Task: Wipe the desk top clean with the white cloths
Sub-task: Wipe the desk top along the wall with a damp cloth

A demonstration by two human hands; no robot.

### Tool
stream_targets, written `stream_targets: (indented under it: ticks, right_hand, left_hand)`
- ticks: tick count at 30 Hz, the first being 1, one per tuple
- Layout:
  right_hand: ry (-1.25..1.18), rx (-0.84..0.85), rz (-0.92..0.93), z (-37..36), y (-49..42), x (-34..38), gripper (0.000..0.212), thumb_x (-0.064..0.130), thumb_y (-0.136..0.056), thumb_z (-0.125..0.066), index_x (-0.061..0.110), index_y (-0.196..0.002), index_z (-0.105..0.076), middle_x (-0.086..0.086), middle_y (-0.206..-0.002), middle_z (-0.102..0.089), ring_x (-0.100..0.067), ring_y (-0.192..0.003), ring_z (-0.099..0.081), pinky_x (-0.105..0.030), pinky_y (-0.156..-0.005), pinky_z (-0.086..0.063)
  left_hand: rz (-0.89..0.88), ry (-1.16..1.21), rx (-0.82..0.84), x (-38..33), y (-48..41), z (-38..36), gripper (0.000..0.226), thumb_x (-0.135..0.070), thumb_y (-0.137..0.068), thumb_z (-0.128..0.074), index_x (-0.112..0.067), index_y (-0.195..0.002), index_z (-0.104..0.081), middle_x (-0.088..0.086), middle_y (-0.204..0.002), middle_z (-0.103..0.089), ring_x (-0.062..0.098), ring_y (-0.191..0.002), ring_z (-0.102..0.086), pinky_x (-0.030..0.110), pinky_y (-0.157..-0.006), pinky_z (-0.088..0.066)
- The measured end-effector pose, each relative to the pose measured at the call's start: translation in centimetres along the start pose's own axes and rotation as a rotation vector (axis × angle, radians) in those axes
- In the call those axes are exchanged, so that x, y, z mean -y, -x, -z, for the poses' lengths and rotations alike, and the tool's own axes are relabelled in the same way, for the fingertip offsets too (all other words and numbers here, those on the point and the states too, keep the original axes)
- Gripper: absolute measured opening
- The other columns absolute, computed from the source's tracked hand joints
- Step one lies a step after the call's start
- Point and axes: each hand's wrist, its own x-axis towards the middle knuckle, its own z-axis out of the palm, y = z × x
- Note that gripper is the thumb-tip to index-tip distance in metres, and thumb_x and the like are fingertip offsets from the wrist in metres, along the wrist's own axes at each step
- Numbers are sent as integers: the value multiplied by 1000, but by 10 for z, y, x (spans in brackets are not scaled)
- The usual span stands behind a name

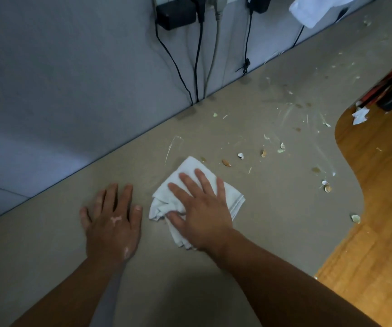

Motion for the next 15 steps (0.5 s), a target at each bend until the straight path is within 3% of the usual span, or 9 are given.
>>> stream_targets:
  ticks: [3,7,10,15]
  right_hand:
    - [5,-41,-137,10,-26,-32,65,71,-97,-33,42,-156,-38,8,-170,-26,-24,-159,-10,-62,-125,-7]
    - [37,-174,-309,17,-37,-84,65,71,-94,-40,38,-148,-51,4,-162,-42,-31,-153,-29,-65,-120,-22]
    - [61,-202,-418,22,-32,-115,63,70,-94,-44,36,-147,-52,3,-161,-44,-33,-151,-31,-65,-119,-24]
    - [46,-304,-537,16,-7,-97,62,63,-95,-44,29,-145,-56,-2,-155,-51,-36,-151,-31,-69,-114,-27]
  left_hand:
    - [2,12,12,1,-3,-1,66,-62,-100,-13,-37,-159,-26,3,-169,-24,27,-156,-17,62,-123,-10]
    - [10,1,39,2,-8,1,70,-66,-98,-7,-39,-161,-20,1,-171,-16,25,-158,-10,61,-124,-5]
    - [8,-13,50,3,-15,3,73,-69,-95,-3,-41,-161,-15,0,-173,-11,24,-158,-5,61,-124,-2]
    - [-1,-42,96,6,-26,6,77,-73,-92,6,-42,-162,0,-1,-173,4,25,-159,6,61,-124,1]
